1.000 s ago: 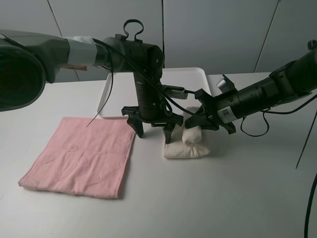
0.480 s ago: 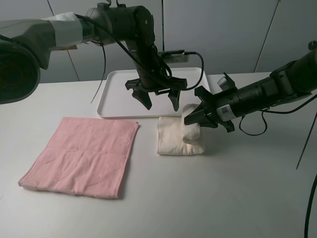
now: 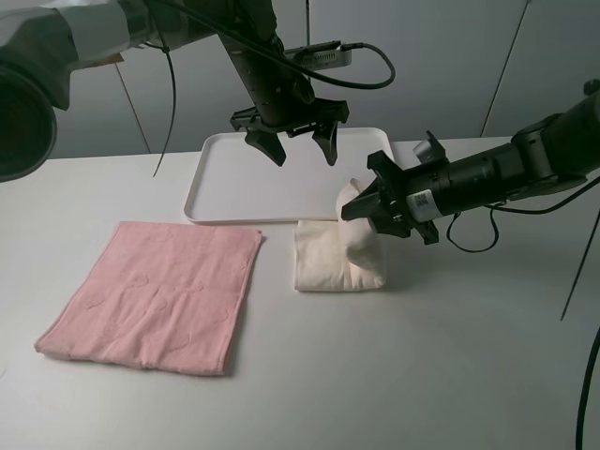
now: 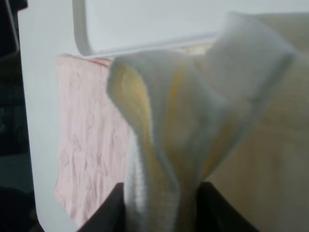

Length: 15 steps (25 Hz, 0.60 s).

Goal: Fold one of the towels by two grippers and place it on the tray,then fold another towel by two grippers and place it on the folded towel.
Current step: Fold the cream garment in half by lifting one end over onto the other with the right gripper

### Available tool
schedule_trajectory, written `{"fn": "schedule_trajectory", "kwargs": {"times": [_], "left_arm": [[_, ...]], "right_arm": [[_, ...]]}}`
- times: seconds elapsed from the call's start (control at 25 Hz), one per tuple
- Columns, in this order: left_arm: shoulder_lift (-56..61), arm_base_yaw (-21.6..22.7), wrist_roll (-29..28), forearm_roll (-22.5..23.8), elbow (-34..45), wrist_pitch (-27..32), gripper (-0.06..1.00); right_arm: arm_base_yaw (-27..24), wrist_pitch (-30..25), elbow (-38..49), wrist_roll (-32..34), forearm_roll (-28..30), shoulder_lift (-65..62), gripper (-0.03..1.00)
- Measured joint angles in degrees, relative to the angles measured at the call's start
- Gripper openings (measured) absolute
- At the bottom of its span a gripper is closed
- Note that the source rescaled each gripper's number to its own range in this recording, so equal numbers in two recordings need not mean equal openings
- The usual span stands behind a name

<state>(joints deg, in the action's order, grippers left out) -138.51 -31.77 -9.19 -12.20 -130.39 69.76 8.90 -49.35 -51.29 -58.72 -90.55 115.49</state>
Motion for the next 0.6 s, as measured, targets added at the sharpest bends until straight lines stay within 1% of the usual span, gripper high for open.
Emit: {"fn": "schedule_trajectory", "kwargs": {"times": [0.04,0.12,0.24,0.32,0.4,0.48,0.6], "left_arm": [[0.0,0.0,0.0,0.0,0.0,0.0,0.98],[0.0,0.1,0.1,0.0,0.0,0.0,0.98],[0.0,0.4,0.1,-0.3,0.0,0.0,0.98],[0.0,1.0,0.1,-1.2,0.0,0.0,0.98],[0.0,1.3,0.2,-1.5,0.0,0.0,0.98],[0.0,1.5,0.3,-1.4,0.0,0.0,0.98],[0.0,1.6,0.4,-1.6,0.0,0.0,0.98]], "right_arm": [[0.4,-0.1,0.0,-0.7,-1.1,0.0,0.41],[1.3,-0.8,0.0,-2.1,-3.0,0.0,0.43],[1.9,-2.9,0.0,-3.8,-4.0,0.0,0.44],[1.9,-4.3,0.0,-5.1,-4.5,0.0,0.49],[1.9,-4.6,0.0,-5.7,-4.5,0.0,0.58],[1.8,-3.8,0.0,-5.7,-4.2,0.0,0.63],[0.4,-1.9,0.0,-4.1,-1.5,0.0,0.66]]}}
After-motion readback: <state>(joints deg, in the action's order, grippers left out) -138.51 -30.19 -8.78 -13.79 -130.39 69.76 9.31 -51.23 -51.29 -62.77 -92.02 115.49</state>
